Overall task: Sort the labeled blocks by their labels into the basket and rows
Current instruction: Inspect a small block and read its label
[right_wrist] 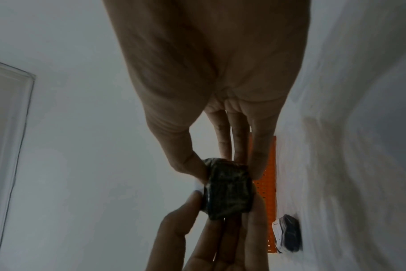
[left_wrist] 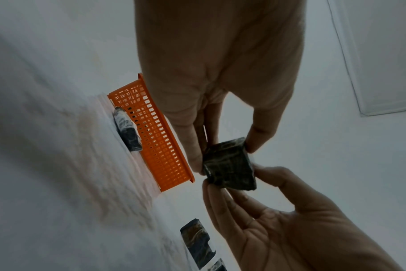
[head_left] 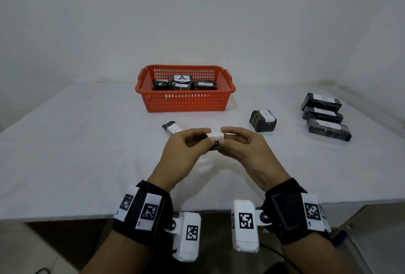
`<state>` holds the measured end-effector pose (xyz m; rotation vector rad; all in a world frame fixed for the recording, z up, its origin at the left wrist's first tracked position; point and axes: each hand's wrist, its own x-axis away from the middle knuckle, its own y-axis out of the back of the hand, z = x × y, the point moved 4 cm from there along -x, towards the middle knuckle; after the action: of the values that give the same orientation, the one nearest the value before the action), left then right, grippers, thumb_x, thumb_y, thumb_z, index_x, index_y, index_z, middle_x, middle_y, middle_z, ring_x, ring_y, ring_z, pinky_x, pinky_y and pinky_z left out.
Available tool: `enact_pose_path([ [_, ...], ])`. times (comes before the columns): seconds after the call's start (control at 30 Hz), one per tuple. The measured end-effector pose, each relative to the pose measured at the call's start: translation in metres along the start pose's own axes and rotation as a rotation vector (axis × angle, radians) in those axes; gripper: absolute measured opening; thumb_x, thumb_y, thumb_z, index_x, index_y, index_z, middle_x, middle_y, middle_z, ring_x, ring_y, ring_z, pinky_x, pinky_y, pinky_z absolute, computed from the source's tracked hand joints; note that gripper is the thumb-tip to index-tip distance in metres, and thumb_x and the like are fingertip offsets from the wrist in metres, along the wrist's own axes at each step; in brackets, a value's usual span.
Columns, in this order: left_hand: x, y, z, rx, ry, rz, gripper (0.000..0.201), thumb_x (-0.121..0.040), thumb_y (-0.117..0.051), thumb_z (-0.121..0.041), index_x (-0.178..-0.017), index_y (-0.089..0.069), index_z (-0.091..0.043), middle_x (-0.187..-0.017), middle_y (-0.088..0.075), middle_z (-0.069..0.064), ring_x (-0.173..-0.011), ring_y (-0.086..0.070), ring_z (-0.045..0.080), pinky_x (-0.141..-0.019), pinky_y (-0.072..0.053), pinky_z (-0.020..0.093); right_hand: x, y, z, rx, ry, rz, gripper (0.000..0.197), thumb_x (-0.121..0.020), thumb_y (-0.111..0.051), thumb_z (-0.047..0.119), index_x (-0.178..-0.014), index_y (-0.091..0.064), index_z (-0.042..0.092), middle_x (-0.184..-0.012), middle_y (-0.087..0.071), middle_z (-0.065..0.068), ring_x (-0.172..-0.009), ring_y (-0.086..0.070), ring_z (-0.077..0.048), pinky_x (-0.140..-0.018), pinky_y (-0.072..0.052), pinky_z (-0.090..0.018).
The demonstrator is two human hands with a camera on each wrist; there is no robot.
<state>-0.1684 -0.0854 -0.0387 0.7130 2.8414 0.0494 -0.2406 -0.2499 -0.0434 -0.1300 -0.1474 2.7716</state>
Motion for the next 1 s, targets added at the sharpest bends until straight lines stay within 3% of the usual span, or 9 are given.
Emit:
enact_pose_path([
  [0.1,0.000,0.002,-0.001,0.006,-0.015,-0.018,0.032,-0.089,-0.078,-0.018,-0.120,-0.076,-0.015,-0.100,-0.081,-0.003,-0.096,-0.077,0.010,-0.095,-0.060,0.028,0.001,-0.001,-0.002,0.020,-0.008,0.036,0.033,-0.090,-0.076,0.006,-0.122,-0.071,0.007,-0.114,-0.077,-0.015,-0.108,-0.074,-0.030,-0.102,-0.057,-0.043],
  [0.23,0.001,0.002,0.000,0.009,-0.028,0.033,0.037,-0.087,-0.080,-0.017,-0.124,-0.074,-0.019,-0.111,-0.079,-0.002,-0.107,-0.075,0.012,-0.095,-0.058,0.027,0.005,0.000,0.006,0.086,0.068,0.016,0.030,-0.088,-0.078,0.008,-0.118,-0.074,0.009,-0.108,-0.079,-0.007,-0.105,-0.075,-0.019,-0.097,-0.059,-0.033],
  [0.37,0.001,0.001,-0.001,-0.012,-0.068,0.022,0.039,-0.088,-0.079,-0.008,-0.125,-0.073,-0.018,-0.113,-0.078,-0.003,-0.106,-0.074,0.009,-0.088,-0.057,0.019,0.006,0.000,0.009,0.081,0.084,0.026,0.034,-0.086,-0.078,0.004,-0.119,-0.073,0.007,-0.108,-0.079,-0.008,-0.104,-0.076,-0.020,-0.094,-0.060,-0.030],
  [0.6,0.001,0.001,0.000,-0.002,-0.087,0.039,0.043,-0.086,-0.080,-0.005,-0.127,-0.072,-0.017,-0.116,-0.077,-0.002,-0.110,-0.072,0.008,-0.094,-0.059,0.024,0.007,0.002,0.008,0.060,0.084,0.028,0.036,-0.089,-0.074,-0.002,-0.124,-0.071,0.006,-0.111,-0.079,-0.007,-0.105,-0.076,-0.020,-0.089,-0.060,-0.026],
  [0.73,0.000,0.002,0.003,-0.014,-0.090,-0.001,0.043,-0.084,-0.082,-0.005,-0.125,-0.073,-0.016,-0.113,-0.078,-0.003,-0.107,-0.073,0.008,-0.094,-0.059,0.024,0.008,-0.001,0.005,0.053,0.047,0.030,0.037,-0.089,-0.073,-0.001,-0.126,-0.070,0.008,-0.112,-0.079,-0.007,-0.105,-0.076,-0.020,-0.091,-0.060,-0.028],
  [0.83,-0.001,0.003,0.003,-0.018,-0.084,-0.033,0.045,-0.080,-0.087,-0.012,-0.123,-0.074,-0.017,-0.110,-0.078,-0.007,-0.104,-0.072,0.004,-0.086,-0.057,0.015,0.006,-0.004,0.002,-0.028,-0.041,0.049,0.035,-0.091,-0.073,0.004,-0.126,-0.067,0.008,-0.113,-0.077,-0.013,-0.105,-0.075,-0.028,-0.094,-0.060,-0.039],
  [0.9,-0.002,0.002,0.003,-0.004,-0.077,-0.044,0.047,-0.076,-0.090,-0.014,-0.120,-0.073,-0.018,-0.109,-0.077,-0.007,-0.104,-0.072,0.003,-0.080,-0.054,0.010,0.005,-0.006,0.002,-0.108,-0.118,0.038,0.032,-0.094,-0.071,0.010,-0.124,-0.062,0.001,-0.108,-0.077,-0.018,-0.099,-0.076,-0.034,-0.089,-0.062,-0.041],
  [1.0,-0.004,0.000,0.006,-0.009,-0.067,-0.070,0.053,-0.071,-0.093,-0.016,-0.120,-0.072,-0.019,-0.109,-0.076,-0.006,-0.105,-0.071,0.004,-0.079,-0.054,0.010,0.000,-0.008,0.003,-0.104,-0.165,0.006,0.037,-0.095,-0.071,0.018,-0.118,-0.060,-0.009,-0.100,-0.077,-0.020,-0.087,-0.077,-0.033,-0.079,-0.063,-0.038],
])
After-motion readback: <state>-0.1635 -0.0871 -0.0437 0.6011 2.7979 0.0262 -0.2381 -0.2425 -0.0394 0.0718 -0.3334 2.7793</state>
